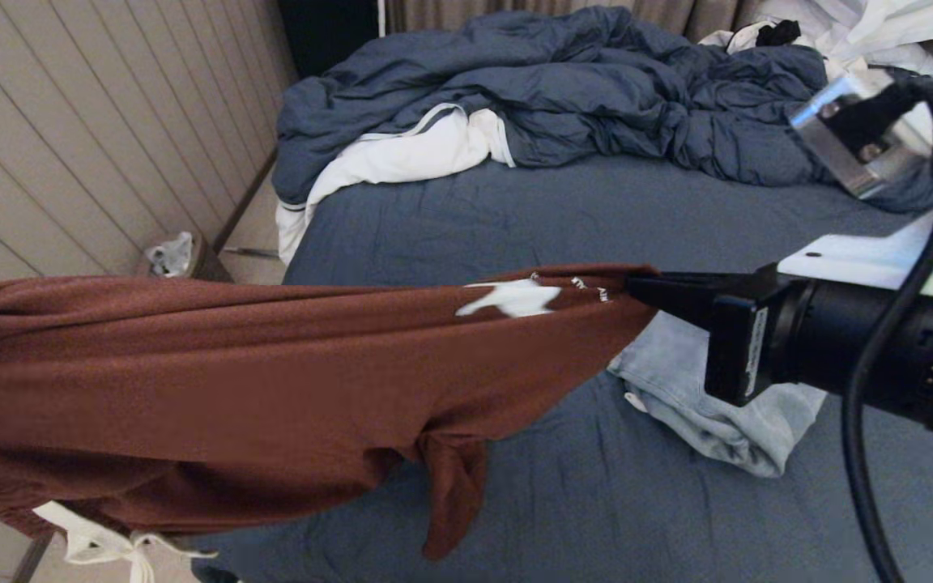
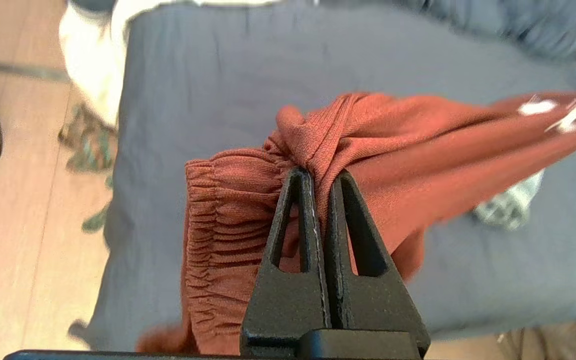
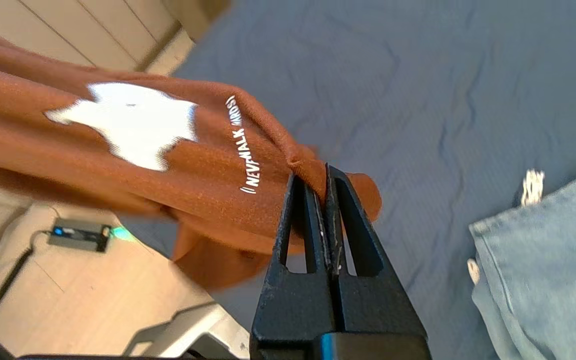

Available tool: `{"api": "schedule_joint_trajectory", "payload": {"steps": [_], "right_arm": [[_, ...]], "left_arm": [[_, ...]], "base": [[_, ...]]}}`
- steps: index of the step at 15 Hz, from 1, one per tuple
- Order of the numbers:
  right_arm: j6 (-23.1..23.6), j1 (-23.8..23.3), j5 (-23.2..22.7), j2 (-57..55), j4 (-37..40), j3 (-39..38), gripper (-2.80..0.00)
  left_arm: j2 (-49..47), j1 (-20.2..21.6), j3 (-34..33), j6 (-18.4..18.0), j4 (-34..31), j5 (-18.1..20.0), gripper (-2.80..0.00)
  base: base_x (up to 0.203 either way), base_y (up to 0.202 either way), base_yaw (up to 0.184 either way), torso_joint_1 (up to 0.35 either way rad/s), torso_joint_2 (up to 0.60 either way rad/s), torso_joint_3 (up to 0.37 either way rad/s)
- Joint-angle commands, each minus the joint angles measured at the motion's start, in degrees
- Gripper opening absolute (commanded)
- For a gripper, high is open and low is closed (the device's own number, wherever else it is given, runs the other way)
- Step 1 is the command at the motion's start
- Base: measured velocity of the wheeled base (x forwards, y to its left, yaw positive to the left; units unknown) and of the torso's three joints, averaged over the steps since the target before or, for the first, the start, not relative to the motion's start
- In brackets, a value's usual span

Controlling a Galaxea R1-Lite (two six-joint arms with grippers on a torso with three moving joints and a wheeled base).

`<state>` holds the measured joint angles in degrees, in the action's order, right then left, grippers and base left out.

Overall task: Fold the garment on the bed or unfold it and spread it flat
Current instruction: Unford the brown shorts

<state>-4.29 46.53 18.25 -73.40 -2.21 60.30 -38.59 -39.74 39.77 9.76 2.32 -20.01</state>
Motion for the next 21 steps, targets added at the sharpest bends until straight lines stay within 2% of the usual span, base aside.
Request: {"api": "schedule_joint_trajectory", "payload": {"steps": [1,5,9,13,18,21], "right_arm": [[0.07,-0.29,0.14,0.41,0.01,1.79,-2.80],[0.07,-0.12,0.10,0.45,1.83,5.52,-2.80],[0.07,-1.30,-0.30,-2.88,1.91,7.48,-2.80],[-0.02,-10.12,-4.03,-13.27,1.44,13.97,-2.80],[-0.74,-21.43,-9.42,-25.69,1.25,21.90,-2.80],[-1.13,-26.46,-11.43,-32.93,0.86,26.09,-2.80]], "left_arm": [[-0.16,0.01,4.85,0.08,-0.52,-0.28,-2.80],[-5.00,0.01,14.37,-0.21,-1.09,-0.29,-2.80],[-9.28,0.01,15.32,-1.12,-1.95,-0.01,-2.80],[-22.36,0.56,18.49,2.25,1.78,1.02,-2.80],[-45.48,8.84,26.57,3.47,12.95,6.42,-2.80],[-60.42,11.41,35.36,4.21,18.64,6.92,-2.80]], "base": [[0.000,0.000,0.000,0.000,0.00,0.000],[0.000,0.000,0.000,0.000,0.00,0.000],[0.000,0.000,0.000,0.000,0.00,0.000],[0.000,0.000,0.000,0.000,0.00,0.000],[0.000,0.000,0.000,0.000,0.00,0.000],[0.000,0.000,0.000,0.000,0.00,0.000]]}}
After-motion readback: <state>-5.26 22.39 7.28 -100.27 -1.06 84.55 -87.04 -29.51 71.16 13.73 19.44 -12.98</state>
